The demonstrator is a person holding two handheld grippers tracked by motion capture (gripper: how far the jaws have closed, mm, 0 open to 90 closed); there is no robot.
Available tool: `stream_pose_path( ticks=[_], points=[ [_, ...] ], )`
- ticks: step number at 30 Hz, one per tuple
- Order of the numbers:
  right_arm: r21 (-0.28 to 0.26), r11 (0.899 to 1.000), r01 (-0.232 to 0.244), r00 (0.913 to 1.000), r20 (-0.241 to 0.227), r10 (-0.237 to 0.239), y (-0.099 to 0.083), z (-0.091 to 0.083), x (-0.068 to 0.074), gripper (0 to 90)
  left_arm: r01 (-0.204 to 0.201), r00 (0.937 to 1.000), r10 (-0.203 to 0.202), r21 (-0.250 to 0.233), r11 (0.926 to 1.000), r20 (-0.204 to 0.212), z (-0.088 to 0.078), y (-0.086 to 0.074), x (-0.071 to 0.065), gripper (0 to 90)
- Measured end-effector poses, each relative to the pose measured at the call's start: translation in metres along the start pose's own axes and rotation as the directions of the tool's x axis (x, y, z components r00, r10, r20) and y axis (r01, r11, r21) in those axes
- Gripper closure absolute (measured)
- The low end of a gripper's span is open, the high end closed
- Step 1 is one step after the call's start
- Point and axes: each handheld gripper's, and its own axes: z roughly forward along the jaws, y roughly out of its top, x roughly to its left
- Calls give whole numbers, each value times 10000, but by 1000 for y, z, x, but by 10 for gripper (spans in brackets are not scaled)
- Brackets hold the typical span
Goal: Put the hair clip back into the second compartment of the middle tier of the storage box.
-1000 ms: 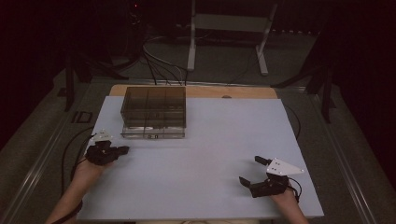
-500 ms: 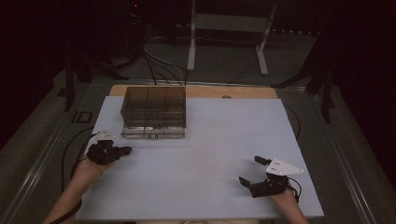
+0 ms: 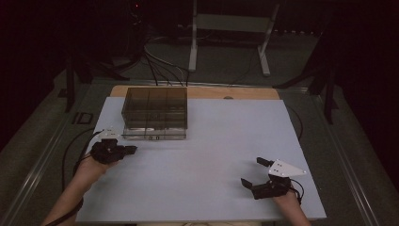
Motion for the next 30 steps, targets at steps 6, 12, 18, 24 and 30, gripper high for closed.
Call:
stream_pose_path(
  ticks=[6, 12, 18, 24, 30],
  points=[
    [12, 10000, 10, 10000, -4, -10, 0, 0, 0, 1, -124, 9999, 123, 51, 9999, 108, -1, 7, -2, 889],
    [7, 10000, 10, 10000, 3, -10, 0, 0, 0, 1, -244, 9996, 244, 36, 9997, 129, -4, 16, -2, 889],
    [1, 10000, 10, 10000, 3, -10, 0, 0, 0, 1, -432, 9989, 431, 64, 9990, 166, -7, 26, -3, 889],
    [8, 10000, 20, 10000, -8, -20, 0, 0, 0, 1, -511, 9983, 511, -1, 9987, 291, -8, 34, -3, 889],
    [-6, 10000, 5, 10000, -14, -5, 0, 0, 0, 1, -604, 9975, 605, -44, 9982, 373, -8, 43, -3, 890]
  ],
)
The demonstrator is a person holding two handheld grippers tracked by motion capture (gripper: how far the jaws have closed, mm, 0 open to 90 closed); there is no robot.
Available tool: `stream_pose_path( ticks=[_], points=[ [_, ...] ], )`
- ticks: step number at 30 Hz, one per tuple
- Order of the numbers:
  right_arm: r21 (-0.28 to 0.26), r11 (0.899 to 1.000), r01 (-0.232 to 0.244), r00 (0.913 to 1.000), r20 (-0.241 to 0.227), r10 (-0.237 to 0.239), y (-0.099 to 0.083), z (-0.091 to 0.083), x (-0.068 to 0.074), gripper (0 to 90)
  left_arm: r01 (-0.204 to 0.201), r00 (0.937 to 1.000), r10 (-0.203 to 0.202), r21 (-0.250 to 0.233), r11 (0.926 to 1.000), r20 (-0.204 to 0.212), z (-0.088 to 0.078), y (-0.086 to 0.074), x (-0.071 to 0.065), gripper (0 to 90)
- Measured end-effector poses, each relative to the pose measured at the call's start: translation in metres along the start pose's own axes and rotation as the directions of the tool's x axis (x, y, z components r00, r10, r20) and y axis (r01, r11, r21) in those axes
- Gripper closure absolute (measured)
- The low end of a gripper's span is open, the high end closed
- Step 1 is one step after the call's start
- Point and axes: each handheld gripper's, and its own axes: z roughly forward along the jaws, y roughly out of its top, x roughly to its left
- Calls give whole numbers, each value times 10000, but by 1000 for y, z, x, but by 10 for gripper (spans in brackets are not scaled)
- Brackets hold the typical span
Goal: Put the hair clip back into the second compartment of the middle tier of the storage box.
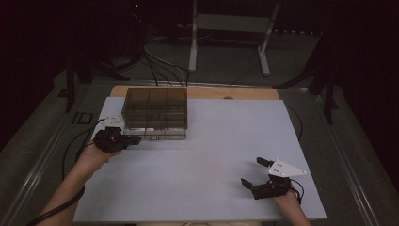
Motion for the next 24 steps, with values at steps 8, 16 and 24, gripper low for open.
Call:
stream_pose_path(
  ticks=[8, 16, 24],
  points=[
    [22, 10000, 16, 10000, -2, -16, 0, 0, 0, 1, -101, 9999, 102, -99, 9999, 60, 1, 13, 2, 889],
    [39, 10000, -5, 10000, -4, 5, -1, 0, 0, 1, -121, 9999, 122, -372, 9992, 1, 2, 26, 5, 889],
    [85, 10000, 12, 10000, -67, -12, -1, 1, 0, 1, 24, 10000, -29, -617, 9981, -89, 11, 31, 9, 889]
  ],
)
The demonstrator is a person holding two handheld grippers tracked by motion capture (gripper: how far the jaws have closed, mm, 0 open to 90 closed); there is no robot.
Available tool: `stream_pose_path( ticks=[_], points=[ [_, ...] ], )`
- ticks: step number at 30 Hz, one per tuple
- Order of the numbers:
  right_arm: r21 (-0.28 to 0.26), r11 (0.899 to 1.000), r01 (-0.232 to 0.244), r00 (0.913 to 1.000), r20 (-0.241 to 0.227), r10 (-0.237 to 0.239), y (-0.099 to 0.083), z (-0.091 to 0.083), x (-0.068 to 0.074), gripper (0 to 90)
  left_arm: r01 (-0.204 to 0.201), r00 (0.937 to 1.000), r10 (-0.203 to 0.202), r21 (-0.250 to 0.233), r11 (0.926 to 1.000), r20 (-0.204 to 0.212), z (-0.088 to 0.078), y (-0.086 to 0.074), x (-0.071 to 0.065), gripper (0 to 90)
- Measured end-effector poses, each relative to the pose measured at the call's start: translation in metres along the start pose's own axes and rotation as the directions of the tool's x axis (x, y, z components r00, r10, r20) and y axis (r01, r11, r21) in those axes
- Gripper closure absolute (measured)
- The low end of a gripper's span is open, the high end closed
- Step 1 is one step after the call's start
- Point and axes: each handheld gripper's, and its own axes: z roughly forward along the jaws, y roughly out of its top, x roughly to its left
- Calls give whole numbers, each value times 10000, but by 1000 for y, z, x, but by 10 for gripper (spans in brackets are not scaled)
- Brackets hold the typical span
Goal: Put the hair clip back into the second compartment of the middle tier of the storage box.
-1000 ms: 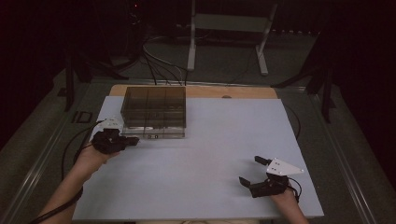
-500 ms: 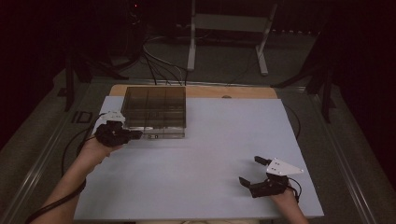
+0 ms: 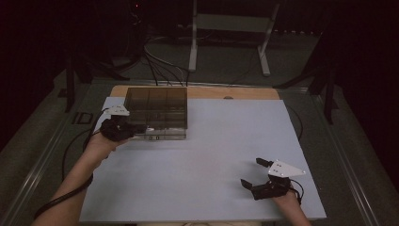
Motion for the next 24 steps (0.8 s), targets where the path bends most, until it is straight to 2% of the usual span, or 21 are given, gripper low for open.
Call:
stream_pose_path(
  ticks=[9, 20, 24],
  points=[
    [-19, 10000, -6, 10000, 4, 6, 0, 0, 0, 1, -68, 9998, 65, -124, 9999, -191, 10, 7, 3, 888],
    [6, 10000, -3, 10000, -4, 3, 0, 0, 0, 1, 156, 9997, -158, -105, 9998, -196, 28, 6, 9, 889],
    [4, 10000, 8, 10000, -3, -8, 0, 0, 0, 1, 139, 9998, -136, 206, 9997, -164, 35, 5, 8, 888]
  ],
)
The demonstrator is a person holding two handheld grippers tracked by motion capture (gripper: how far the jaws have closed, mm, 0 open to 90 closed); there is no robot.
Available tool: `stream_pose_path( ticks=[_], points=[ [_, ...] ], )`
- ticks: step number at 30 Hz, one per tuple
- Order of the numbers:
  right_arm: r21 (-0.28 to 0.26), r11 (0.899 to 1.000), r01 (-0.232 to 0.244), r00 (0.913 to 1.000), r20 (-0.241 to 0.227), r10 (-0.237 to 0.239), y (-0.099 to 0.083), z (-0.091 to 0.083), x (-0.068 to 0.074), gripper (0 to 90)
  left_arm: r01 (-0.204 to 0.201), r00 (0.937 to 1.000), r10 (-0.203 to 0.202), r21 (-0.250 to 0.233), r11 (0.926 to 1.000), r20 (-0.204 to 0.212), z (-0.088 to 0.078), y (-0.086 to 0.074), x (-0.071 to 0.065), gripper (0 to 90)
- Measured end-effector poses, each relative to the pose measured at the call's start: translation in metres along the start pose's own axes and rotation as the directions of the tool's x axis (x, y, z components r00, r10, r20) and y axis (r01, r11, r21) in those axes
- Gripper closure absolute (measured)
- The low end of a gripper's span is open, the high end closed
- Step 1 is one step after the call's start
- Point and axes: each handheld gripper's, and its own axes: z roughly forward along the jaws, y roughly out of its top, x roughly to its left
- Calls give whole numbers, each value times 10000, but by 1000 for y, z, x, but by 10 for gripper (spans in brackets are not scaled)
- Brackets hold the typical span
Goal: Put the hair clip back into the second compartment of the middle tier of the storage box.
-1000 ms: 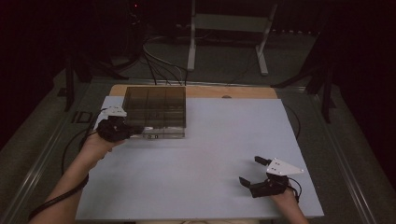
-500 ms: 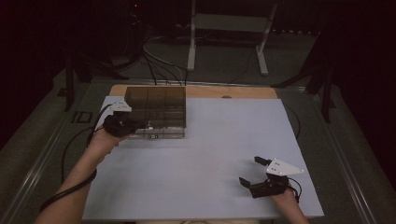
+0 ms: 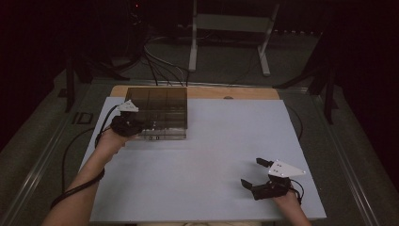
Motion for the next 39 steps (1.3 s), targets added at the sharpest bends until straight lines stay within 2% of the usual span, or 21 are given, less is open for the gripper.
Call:
stream_pose_path(
  ticks=[3, 8, 18, 23, 26, 28, 30, 34, 35, 36, 38, 39],
  points=[
    [1, 10000, 6, 10000, -5, -6, 0, 0, 0, 1, -30, 10000, 31, 85, 10000, -24, 4, 0, -2, 888],
    [6, 10000, 11, 10000, -6, -11, 0, 0, 0, 1, 85, 10000, -85, -52, 10000, -32, 8, 1, -1, 888],
    [-5, 10000, 27, 10000, -7, -27, 0, -1, 0, 1, 220, 9989, -222, -41, 9997, -402, 13, 5, -2, 888],
    [-26, 10000, 31, 10000, -10, -31, 0, -1, 0, 1, 322, 9987, -311, 262, 9991, -396, 18, 7, -2, 886],
    [-5, 10000, 28, 10000, -16, -28, 0, -1, 0, 1, 339, 9979, -307, 566, 9978, -566, 21, 9, -3, 885],
    [-25, 10000, 25, 10000, -12, -25, 0, -1, 0, 1, 424, 9960, -368, 680, 9968, -818, 23, 10, -4, 884],
    [-21, 10000, 22, 10000, -19, -22, 0, -1, 0, 1, 530, 9956, -477, 659, 9964, -801, 25, 11, -3, 884],
    [-31, 10000, 34, 10000, -21, -35, 0, -1, 0, 1, 395, 9949, -323, 742, 9965, -956, 27, 12, -4, 879],
    [-24, 10000, 35, 10000, -16, -35, 0, -1, 0, 1, 385, 9956, -326, 662, 9971, -877, 27, 12, -4, 876],
    [-27, 10000, 38, 10000, -17, -38, 0, -1, 0, 1, 350, 9939, -279, 658, 9972, -1068, 27, 13, -4, 874],
    [-14, 10000, 39, 10000, -11, -39, 0, -1, 0, 1, 420, 9915, -354, 509, 9978, -1249, 26, 13, -4, 822],
    [-10, 10000, 22, 10000, -11, -22, 0, -1, 0, 1, 453, 9907, -387, 479, 9978, -1308, 26, 13, -4, 761]
  ],
)
